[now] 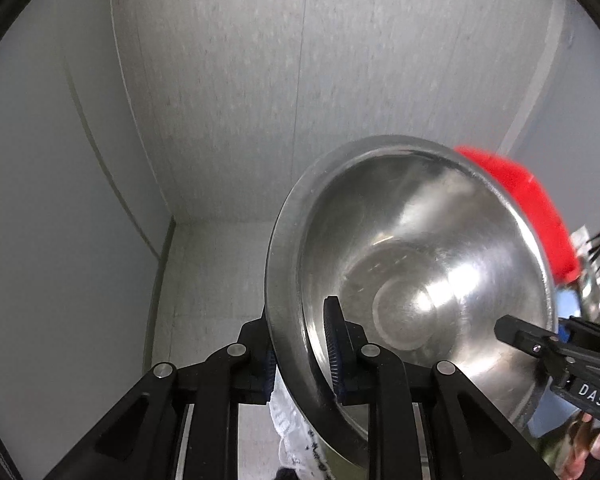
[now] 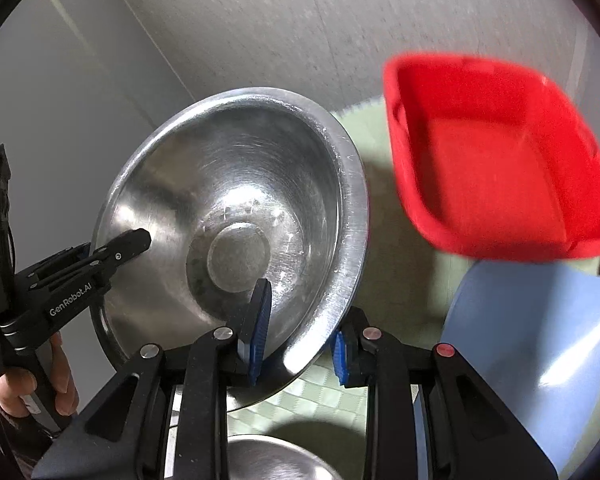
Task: Organize plates and bowls
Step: 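Grasp the large steel bowl rim with the left tool, lower into red tray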
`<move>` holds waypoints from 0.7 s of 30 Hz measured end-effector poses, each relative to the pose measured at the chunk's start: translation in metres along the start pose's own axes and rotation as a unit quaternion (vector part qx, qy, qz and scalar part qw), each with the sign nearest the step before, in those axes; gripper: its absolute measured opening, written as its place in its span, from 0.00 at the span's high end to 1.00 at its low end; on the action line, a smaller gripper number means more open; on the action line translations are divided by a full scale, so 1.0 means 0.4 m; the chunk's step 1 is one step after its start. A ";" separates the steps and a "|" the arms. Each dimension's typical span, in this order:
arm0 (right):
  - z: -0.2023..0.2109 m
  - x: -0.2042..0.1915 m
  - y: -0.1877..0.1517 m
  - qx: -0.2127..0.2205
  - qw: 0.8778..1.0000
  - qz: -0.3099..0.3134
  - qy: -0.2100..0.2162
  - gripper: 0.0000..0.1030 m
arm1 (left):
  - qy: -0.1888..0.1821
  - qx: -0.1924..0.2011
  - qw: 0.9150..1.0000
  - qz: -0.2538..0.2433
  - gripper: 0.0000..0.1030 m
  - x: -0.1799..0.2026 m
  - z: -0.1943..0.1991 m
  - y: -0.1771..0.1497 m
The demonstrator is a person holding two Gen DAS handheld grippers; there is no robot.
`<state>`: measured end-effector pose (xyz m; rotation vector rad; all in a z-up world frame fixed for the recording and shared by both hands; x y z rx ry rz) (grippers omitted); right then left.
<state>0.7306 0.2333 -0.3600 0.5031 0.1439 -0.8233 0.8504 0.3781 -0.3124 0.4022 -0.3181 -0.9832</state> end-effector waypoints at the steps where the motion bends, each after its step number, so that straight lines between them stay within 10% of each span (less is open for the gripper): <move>1: 0.027 -0.007 0.011 0.012 1.000 0.003 0.003 0.74 | -0.001 0.011 1.000 -0.005 0.83 0.006 0.022 0.015; 9: 0.215 0.126 0.119 0.090 0.995 -0.028 -0.018 0.73 | -0.048 0.064 0.993 -0.088 0.82 0.238 0.062 0.163; 21: 0.159 0.482 0.151 0.058 0.986 -0.146 -0.059 0.67 | -0.083 -0.015 0.981 -0.175 0.82 0.464 -0.241 0.235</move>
Point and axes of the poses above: each gripper's, at about its wrist camera, not at the fingertips, and z roughly against the way its jaws point, x to its right, y to its top, the point moved 10 cm from there along -z, roughly the way its jaws point, and after that the axes turned 9 degrees about -x, right-handed, at the moved point
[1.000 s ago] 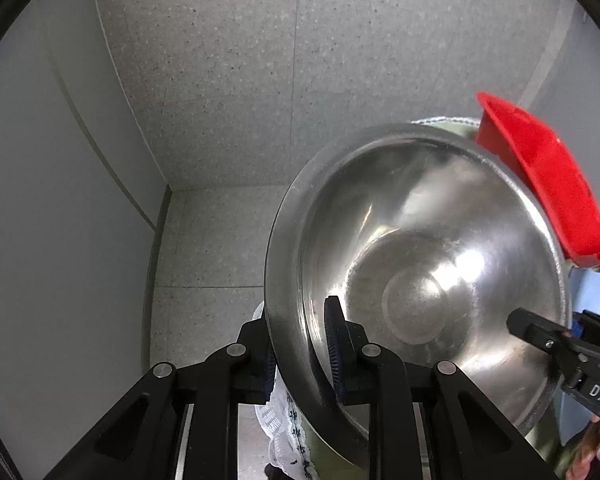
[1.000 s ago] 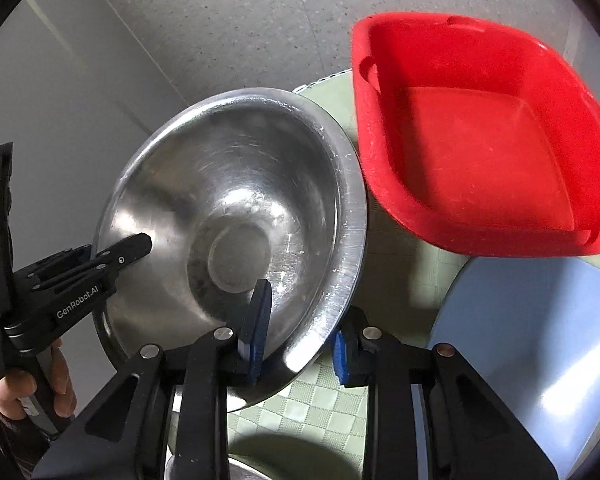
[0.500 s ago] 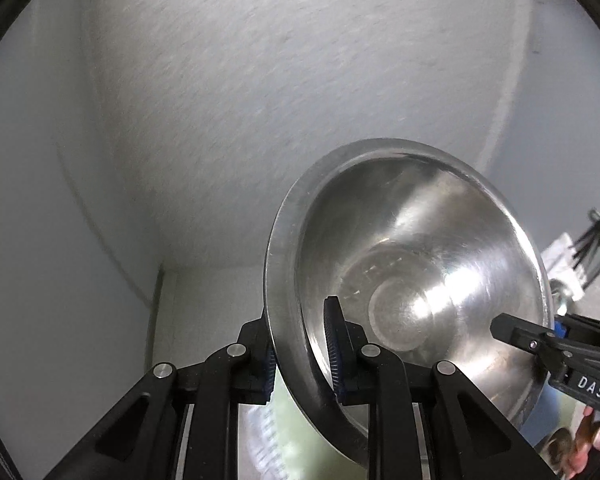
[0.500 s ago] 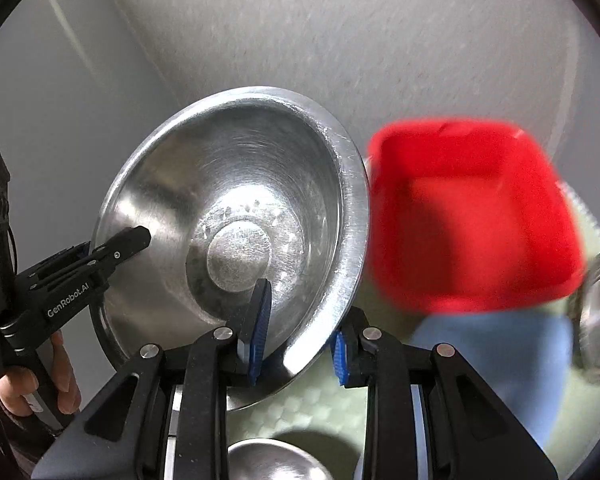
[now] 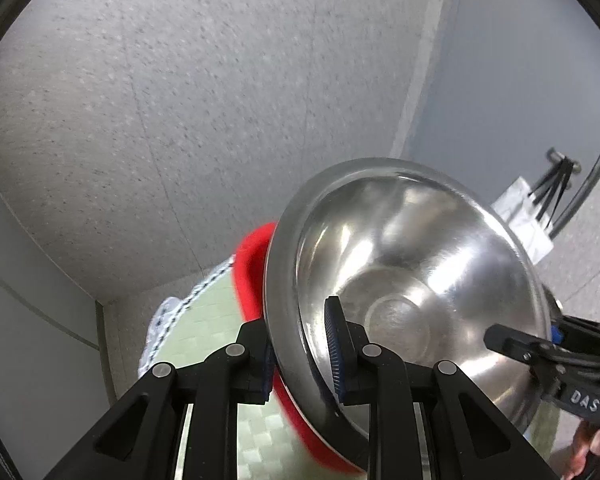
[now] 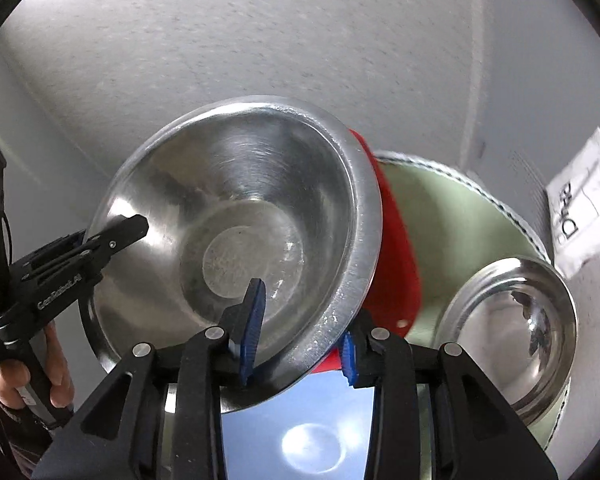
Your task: Organize plates and bowls
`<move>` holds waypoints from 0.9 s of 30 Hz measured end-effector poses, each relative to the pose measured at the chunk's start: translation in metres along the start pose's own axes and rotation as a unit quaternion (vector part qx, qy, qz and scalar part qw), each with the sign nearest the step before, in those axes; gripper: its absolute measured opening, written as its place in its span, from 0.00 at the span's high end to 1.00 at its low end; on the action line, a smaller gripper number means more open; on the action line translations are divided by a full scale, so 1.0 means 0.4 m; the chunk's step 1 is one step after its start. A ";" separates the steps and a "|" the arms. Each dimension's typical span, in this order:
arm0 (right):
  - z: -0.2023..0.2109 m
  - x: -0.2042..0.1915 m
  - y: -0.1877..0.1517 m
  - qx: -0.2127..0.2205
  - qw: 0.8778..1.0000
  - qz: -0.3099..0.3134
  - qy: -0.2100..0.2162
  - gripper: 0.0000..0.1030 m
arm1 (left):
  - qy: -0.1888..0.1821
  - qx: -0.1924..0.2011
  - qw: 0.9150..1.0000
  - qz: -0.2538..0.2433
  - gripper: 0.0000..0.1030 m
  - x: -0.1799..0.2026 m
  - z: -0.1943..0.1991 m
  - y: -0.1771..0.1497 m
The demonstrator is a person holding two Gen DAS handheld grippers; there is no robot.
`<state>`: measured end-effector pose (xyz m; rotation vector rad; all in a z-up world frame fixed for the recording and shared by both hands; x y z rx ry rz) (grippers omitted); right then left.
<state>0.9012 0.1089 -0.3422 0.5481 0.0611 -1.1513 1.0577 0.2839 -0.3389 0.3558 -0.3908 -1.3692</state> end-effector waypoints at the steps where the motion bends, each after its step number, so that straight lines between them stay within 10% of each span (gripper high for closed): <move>1: -0.010 0.006 0.006 -0.005 1.000 -0.004 -0.003 0.67 | -0.001 -0.008 1.000 -0.001 0.82 -0.002 -0.016 -0.004; 14: -0.075 0.041 -0.029 -0.036 0.999 -0.027 -0.006 0.63 | 0.034 -0.049 0.998 -0.014 0.80 0.033 -0.216 0.040; 20: -0.070 0.040 -0.025 -0.035 0.999 -0.036 -0.005 0.55 | 0.018 -0.045 0.999 -0.014 0.58 0.080 -0.137 0.078; 22: -0.061 0.038 -0.031 -0.032 0.999 -0.036 -0.001 0.44 | 0.019 -0.032 0.999 -0.021 0.36 0.079 -0.102 0.081; 27: -0.035 0.033 -0.035 -0.030 0.998 -0.047 0.017 0.43 | 0.039 0.001 0.998 -0.046 0.30 0.092 -0.041 0.089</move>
Point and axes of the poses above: each gripper's, at about its wrist camera, not at the fingertips, and z roughly against the way its jaws point, x to its right, y to its top, the point moved 10 cm from there along -z, roughly the way its jaws point, and after that the axes turned 9 degrees about -x, right-handed, at the moved point
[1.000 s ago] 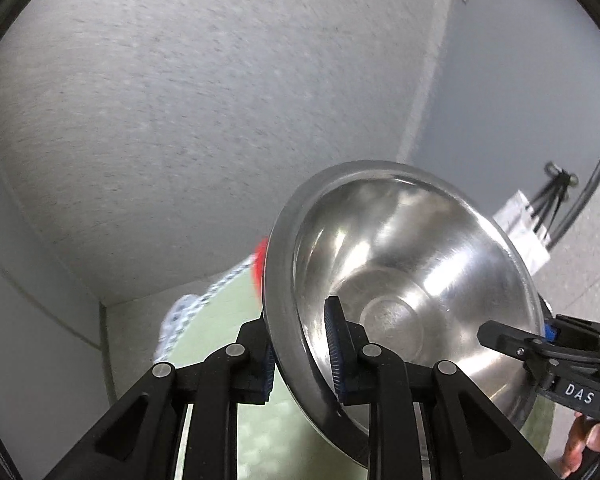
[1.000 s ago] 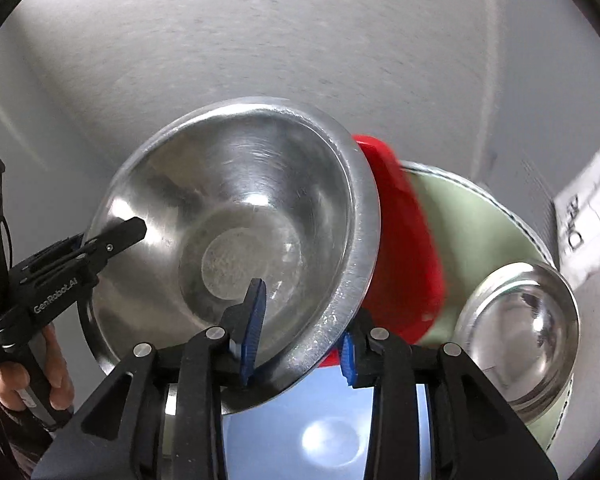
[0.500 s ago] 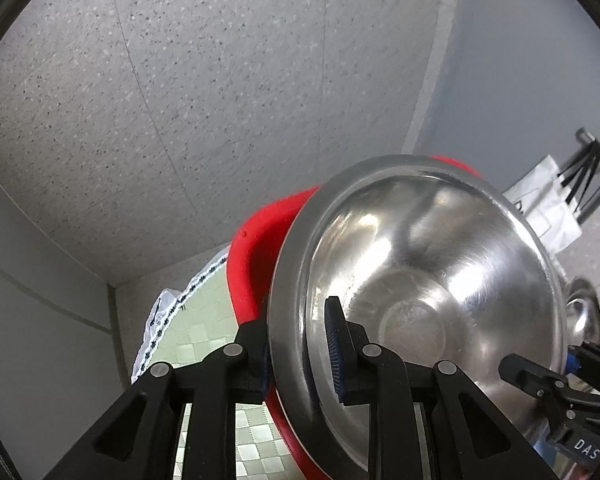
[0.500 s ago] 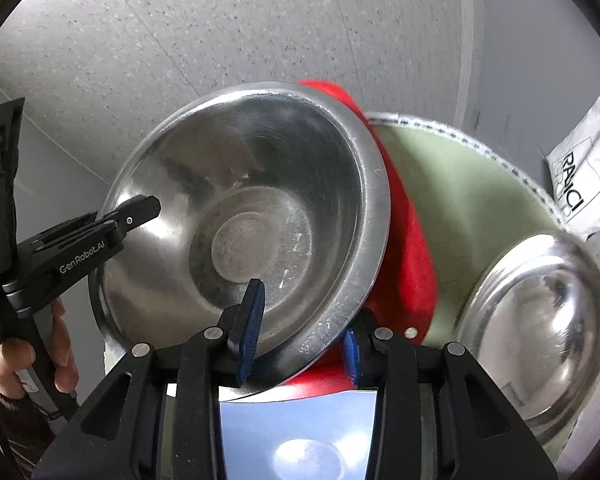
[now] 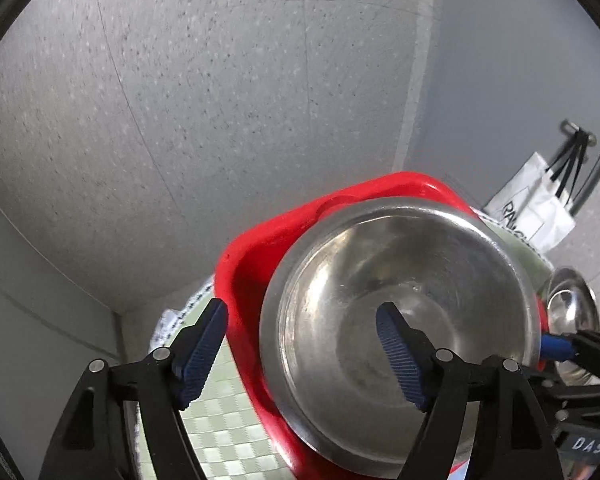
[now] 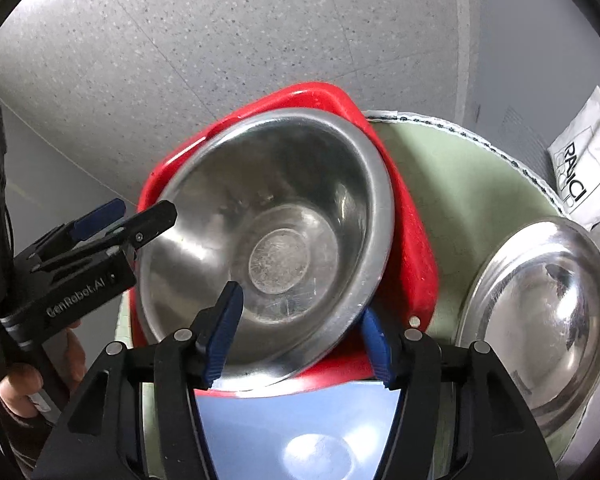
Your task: Organize plates and bowls
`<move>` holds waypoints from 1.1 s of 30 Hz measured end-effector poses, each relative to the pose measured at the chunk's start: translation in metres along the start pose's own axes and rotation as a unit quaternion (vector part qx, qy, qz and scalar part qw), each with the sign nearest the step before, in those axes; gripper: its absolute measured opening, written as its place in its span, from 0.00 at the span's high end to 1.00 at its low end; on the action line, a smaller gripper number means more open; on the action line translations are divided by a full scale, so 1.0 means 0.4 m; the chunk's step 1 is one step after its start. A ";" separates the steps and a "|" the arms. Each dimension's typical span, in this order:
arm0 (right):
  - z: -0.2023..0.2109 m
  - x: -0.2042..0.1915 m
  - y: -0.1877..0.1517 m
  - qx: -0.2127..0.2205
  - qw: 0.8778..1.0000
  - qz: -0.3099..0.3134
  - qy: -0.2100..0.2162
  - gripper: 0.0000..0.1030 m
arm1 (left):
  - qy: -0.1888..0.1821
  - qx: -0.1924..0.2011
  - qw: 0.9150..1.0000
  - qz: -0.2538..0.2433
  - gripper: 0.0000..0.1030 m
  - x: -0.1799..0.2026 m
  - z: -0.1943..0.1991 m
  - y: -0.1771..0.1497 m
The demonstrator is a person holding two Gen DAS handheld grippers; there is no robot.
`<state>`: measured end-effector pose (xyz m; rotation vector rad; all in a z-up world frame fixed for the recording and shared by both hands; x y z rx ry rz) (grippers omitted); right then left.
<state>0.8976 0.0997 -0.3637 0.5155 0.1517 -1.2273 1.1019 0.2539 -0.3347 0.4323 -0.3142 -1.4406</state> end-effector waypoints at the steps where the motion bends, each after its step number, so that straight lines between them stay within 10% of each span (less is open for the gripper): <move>1: 0.006 0.004 -0.002 0.001 1.000 -0.003 -0.001 0.42 | -0.004 0.004 1.000 -0.001 0.29 0.008 0.012 0.000; 18: 0.326 0.295 -0.070 0.125 0.987 -0.064 -0.080 0.33 | -0.071 0.046 0.988 -0.129 0.15 0.396 0.150 -0.032; 27: 0.203 0.456 -0.161 0.066 0.988 -0.125 -0.061 0.33 | 0.003 0.028 0.977 -0.212 0.15 0.551 0.063 -0.036; 33: 0.110 0.480 -0.202 0.032 0.991 -0.133 0.006 0.66 | 0.025 -0.005 0.974 -0.225 0.15 0.620 0.008 -0.058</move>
Point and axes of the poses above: each gripper's, at about its wrist camera, not at the fingertips, and z roughly against the way its jaws point, x to its right, y to its top, the point moved 10 cm from there along -z, roughly the way its jaws point, and after that the axes turned 9 degrees about -x, right-handed, at the moved point
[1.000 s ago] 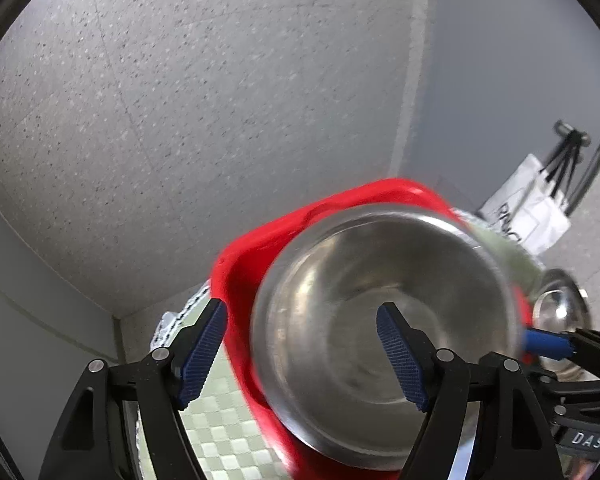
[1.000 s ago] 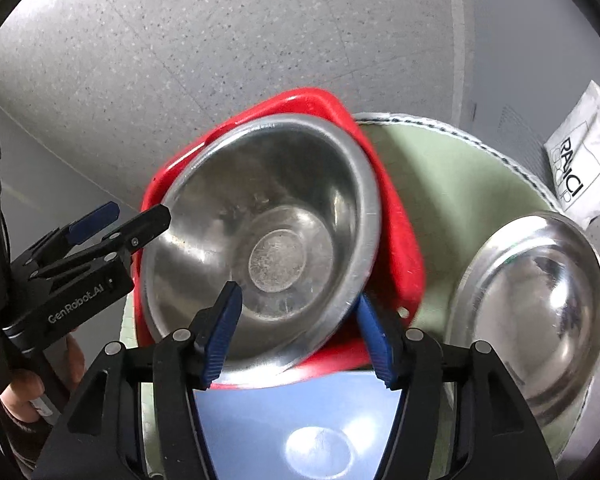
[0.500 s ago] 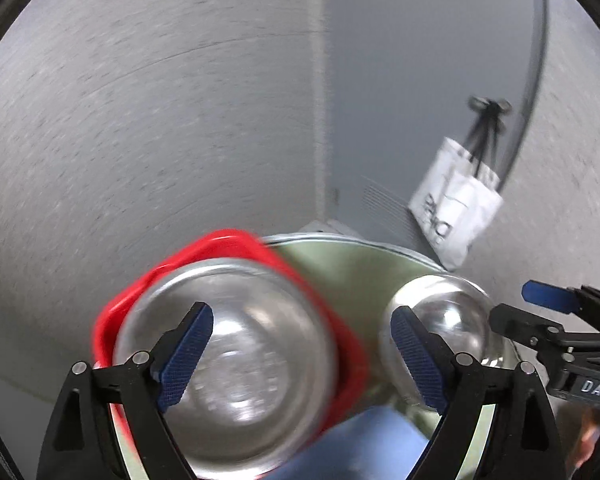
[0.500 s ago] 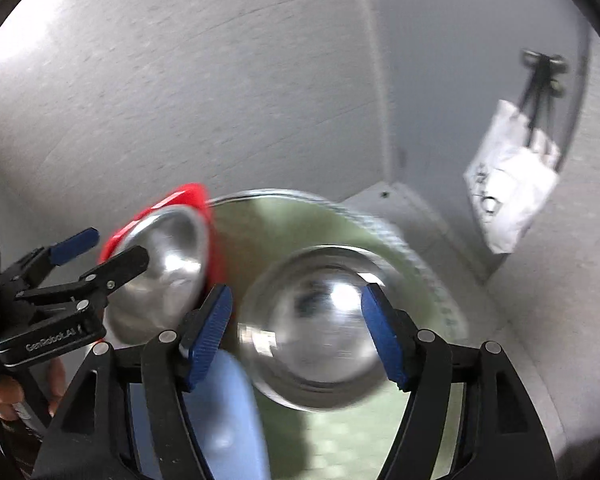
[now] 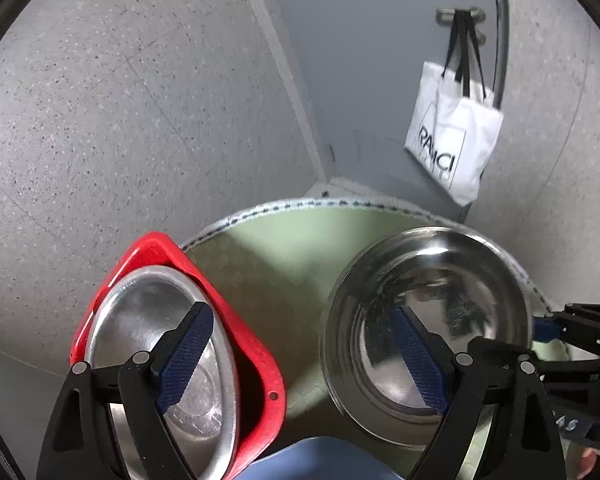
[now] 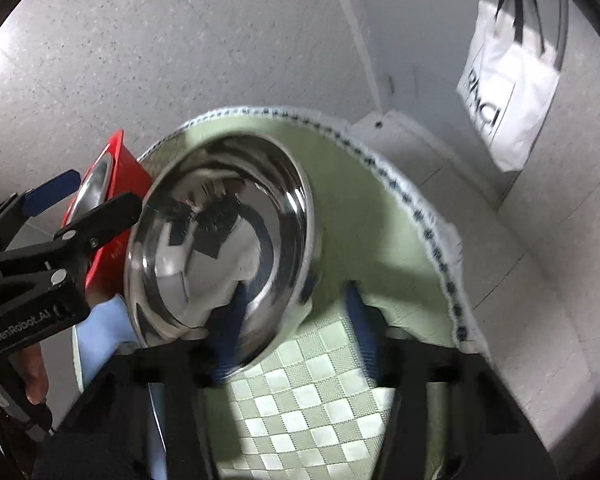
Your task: Organize plates and bowls
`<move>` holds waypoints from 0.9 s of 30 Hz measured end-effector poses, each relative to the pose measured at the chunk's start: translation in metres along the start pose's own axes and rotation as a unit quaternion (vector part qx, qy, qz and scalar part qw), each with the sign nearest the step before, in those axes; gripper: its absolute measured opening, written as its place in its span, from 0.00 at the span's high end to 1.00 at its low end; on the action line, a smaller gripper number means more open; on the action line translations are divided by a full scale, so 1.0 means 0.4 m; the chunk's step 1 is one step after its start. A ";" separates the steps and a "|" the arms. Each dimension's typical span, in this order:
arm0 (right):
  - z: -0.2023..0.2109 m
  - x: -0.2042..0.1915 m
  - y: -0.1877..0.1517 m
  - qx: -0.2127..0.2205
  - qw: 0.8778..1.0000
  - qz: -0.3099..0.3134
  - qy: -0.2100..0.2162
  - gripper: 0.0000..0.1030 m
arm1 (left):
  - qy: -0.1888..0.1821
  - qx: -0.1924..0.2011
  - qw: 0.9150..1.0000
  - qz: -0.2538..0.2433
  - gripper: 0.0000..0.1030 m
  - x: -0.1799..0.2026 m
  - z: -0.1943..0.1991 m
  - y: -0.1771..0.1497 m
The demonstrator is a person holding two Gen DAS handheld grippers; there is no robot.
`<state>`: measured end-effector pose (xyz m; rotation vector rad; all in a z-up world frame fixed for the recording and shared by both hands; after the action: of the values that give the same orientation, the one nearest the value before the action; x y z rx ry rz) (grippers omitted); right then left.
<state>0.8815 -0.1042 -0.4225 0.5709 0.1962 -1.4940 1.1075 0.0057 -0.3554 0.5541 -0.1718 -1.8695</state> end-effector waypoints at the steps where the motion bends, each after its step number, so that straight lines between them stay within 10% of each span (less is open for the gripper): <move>1: -0.005 0.007 -0.002 -0.002 1.000 -0.001 0.012 0.71 | 0.001 -0.001 1.000 -0.002 0.15 0.011 -0.003 0.004; 5: -0.010 0.029 -0.009 -0.005 1.000 0.001 0.016 0.85 | -0.009 -0.012 1.000 -0.007 0.20 0.045 -0.034 0.017; 10: -0.010 0.037 -0.004 -0.008 0.999 -0.002 0.043 0.89 | -0.066 -0.043 0.997 0.008 0.83 0.065 -0.065 0.022; 27: 0.183 -0.169 0.113 0.081 0.993 0.085 0.024 0.89 | -0.109 0.064 0.986 0.108 0.87 -0.215 0.173 0.004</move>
<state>0.9032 -0.0802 -0.3180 0.7370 0.0619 -1.3385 1.1006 0.0740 -0.2690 0.3994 -0.4803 -1.7112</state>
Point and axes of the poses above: each gripper's, at about its wrist camera, not at the fingertips, and z roughly against the way its jaws point, x to its right, y to its top, the point moved 10 cm from there along -z, roughly the way its jaws point, and after that the axes turned 9 degrees about -x, right-handed, at the moved point
